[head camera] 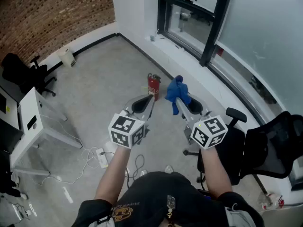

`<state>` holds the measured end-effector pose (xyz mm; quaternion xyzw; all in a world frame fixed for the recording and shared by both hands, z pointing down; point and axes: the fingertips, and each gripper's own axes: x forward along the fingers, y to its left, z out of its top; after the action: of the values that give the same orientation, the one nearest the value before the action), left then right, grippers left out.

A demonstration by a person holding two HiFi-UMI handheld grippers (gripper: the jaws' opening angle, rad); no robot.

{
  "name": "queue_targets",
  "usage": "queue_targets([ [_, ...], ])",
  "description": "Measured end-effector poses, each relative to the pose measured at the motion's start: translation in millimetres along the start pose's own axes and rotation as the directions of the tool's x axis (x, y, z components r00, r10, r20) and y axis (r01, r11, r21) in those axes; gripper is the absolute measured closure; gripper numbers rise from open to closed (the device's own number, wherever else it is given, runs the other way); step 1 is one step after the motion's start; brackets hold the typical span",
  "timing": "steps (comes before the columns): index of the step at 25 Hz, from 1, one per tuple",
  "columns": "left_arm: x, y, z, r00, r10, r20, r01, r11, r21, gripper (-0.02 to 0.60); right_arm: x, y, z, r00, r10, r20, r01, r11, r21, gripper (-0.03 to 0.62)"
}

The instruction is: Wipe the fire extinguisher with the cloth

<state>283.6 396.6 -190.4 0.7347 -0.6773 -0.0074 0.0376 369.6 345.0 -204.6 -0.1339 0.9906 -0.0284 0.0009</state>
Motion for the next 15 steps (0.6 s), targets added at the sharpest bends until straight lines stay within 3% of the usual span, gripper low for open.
queue_targets([
  [15,0.0,-0.5,-2.1,1.0,-0.014,-0.009,0.014,1.0,-0.007,0.575,0.2,1.7,0.4,1.0,0.0,0.005,0.0,1.0,0.005,0.497],
])
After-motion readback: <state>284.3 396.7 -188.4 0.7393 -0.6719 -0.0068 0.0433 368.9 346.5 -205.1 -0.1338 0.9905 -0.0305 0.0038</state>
